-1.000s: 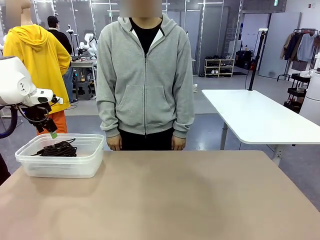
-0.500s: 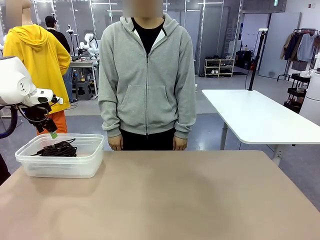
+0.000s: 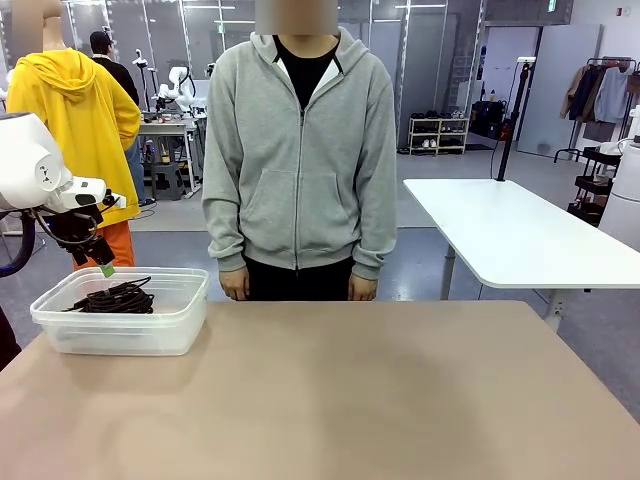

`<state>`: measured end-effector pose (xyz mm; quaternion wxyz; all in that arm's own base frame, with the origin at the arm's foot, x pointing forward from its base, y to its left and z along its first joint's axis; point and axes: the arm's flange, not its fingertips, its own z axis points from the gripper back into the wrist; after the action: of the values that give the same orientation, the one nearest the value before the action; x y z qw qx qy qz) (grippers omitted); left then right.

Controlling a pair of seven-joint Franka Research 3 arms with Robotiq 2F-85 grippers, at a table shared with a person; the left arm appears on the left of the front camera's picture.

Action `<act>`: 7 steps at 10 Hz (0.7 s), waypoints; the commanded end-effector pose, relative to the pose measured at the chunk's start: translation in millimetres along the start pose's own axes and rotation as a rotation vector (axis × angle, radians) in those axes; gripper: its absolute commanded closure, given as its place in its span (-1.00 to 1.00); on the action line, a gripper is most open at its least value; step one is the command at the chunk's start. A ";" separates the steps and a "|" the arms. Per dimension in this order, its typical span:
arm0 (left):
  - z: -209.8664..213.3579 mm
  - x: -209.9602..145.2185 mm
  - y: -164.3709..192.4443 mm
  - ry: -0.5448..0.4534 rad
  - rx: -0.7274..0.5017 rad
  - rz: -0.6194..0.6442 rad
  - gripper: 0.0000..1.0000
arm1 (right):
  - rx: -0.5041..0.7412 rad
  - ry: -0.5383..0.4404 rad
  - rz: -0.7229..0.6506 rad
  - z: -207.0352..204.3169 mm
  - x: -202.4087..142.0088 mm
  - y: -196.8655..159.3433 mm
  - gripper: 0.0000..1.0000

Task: Organize and store the cables.
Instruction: Place the USB Extension Cable into the Organizing box.

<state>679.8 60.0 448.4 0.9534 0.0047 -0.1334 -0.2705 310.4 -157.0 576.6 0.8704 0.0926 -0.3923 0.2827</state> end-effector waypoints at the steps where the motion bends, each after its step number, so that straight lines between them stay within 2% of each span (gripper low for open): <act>1: -1.0 -1.0 0.9 0.003 0.001 0.000 -1.00 | 0.004 0.005 0.002 0.4 -0.3 0.0 -1.00; 7: -1.0 -1.0 0.9 0.003 0.001 0.000 -1.00 | 0.004 0.005 0.002 0.4 -0.3 0.0 -1.00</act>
<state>679.8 60.0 448.4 0.9534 0.0047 -0.1335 -0.2705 310.4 -157.0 576.6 0.8704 0.0926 -0.3923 0.2827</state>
